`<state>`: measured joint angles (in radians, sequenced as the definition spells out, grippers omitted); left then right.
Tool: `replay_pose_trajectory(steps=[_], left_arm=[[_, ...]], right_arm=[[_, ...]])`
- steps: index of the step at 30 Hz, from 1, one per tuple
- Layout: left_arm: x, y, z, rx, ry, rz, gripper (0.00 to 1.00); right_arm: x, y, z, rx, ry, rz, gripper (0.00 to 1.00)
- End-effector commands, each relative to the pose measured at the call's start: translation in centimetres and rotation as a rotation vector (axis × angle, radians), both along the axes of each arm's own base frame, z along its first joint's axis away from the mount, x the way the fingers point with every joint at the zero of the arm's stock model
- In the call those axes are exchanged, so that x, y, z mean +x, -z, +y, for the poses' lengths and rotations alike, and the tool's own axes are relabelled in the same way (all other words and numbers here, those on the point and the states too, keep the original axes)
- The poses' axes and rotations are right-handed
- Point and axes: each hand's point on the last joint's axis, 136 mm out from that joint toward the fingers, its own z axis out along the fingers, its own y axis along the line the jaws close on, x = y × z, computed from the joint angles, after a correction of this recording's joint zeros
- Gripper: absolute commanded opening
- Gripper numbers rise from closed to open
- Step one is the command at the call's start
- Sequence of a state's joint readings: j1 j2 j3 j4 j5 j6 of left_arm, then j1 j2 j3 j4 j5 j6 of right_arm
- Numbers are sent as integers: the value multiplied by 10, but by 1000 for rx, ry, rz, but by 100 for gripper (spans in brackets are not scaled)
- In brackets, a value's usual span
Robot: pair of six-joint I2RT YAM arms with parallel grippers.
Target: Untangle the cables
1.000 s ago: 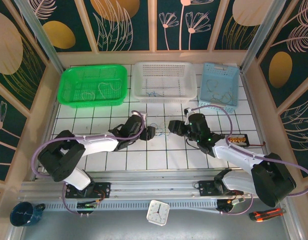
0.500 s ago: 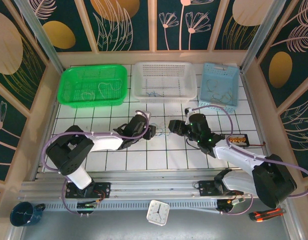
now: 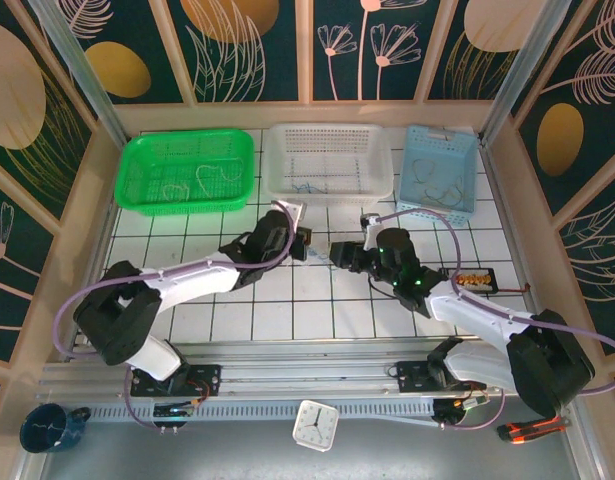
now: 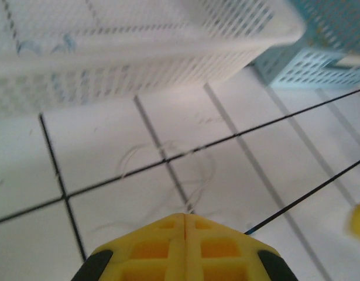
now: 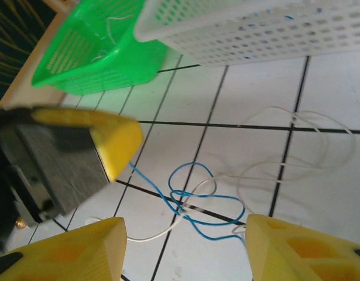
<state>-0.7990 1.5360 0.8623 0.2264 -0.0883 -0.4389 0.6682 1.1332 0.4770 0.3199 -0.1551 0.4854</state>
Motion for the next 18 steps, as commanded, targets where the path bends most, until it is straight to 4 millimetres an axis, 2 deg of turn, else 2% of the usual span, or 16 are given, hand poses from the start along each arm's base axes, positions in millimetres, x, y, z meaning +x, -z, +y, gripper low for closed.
replay_pose_trajectory(steps=[1,4,5,8,14,18], left_arm=[[-7,-27,-12,-9,82,-8,0],[-9,-38,-18,-30,107,-2,0],[-6,-53,-22,-55,111,-21,0],[-7,-69,-27,-87,124,-30,0],[-9,-96,-35,-142,156,-45,0],[-10,-118,-37,-174,170,-66,0]], right_arm=[[5,-30,19,13,-82,-139,56],[8,-40,30,8,-114,-185,56],[9,-43,33,6,-119,-195,56],[16,-44,39,-8,-121,-209,56],[29,-36,47,-19,-104,-210,56],[37,-22,50,-33,-86,-195,55]])
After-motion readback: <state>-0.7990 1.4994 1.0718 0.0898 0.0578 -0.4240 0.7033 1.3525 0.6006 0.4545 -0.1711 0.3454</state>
